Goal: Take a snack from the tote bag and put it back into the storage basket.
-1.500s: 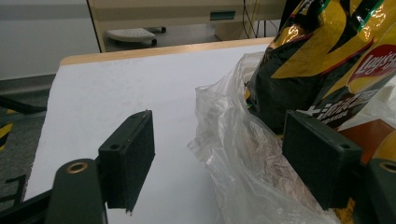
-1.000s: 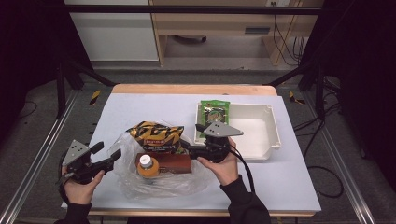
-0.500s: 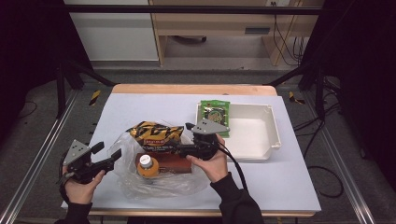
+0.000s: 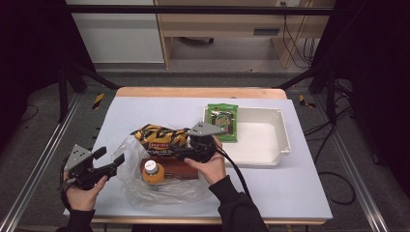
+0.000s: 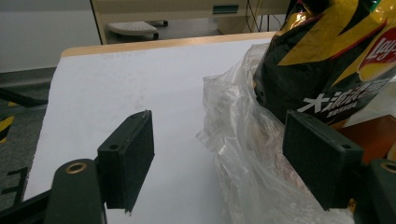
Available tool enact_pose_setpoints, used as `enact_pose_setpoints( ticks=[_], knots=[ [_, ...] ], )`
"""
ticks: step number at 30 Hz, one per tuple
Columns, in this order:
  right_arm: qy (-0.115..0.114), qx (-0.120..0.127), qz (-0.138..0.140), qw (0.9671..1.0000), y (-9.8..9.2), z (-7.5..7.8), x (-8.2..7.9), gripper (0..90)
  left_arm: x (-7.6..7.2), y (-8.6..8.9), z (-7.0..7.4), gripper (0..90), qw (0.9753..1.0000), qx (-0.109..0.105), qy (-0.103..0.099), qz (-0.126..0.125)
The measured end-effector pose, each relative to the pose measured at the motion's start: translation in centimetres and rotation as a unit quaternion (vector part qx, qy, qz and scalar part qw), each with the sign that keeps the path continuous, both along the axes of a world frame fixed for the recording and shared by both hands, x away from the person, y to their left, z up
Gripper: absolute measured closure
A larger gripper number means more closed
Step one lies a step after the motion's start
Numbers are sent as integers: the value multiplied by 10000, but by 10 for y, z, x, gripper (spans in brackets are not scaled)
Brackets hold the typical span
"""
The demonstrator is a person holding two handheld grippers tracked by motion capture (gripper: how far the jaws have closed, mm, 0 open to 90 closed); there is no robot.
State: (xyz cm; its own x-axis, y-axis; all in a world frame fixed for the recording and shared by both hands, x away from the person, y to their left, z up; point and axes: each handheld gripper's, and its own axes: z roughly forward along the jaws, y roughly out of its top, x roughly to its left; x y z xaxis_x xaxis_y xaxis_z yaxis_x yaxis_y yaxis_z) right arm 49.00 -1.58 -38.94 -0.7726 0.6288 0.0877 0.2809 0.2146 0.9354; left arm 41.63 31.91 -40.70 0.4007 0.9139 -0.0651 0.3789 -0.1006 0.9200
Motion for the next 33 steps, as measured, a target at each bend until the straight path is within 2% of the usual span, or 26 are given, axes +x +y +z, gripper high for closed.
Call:
enact_pose_setpoints(
  ticks=[6, 8, 16, 20, 26, 33],
  knots=[
    [-57, -56, 0, 10000, 3, -4, 5, 416, 0, 1, 0, 246, 10000, -4, 2, 8],
    [-101, -90, -12, 9999, 2, -5, 7, 522, 0, 1, 0, 246, 10000, 1, 3, 12],
    [-147, -175, -38, 9997, -3, -5, 11, 784, 0, 0, -1, 246, 10000, 18, 9, 17],
    [-91, -133, -3, 9999, -3, -5, 12, 826, 0, 0, -1, 246, 10000, 26, 18, 6],
    [-127, -119, 57, 9998, -2, -3, 9, 856, 0, 0, -1, 246, 10000, 34, 20, -12],
    [-267, 34, 166, 9995, -4, 10, 2, 886, 0, -2, -1, 246, 10000, 39, 27, -26]
  ],
)
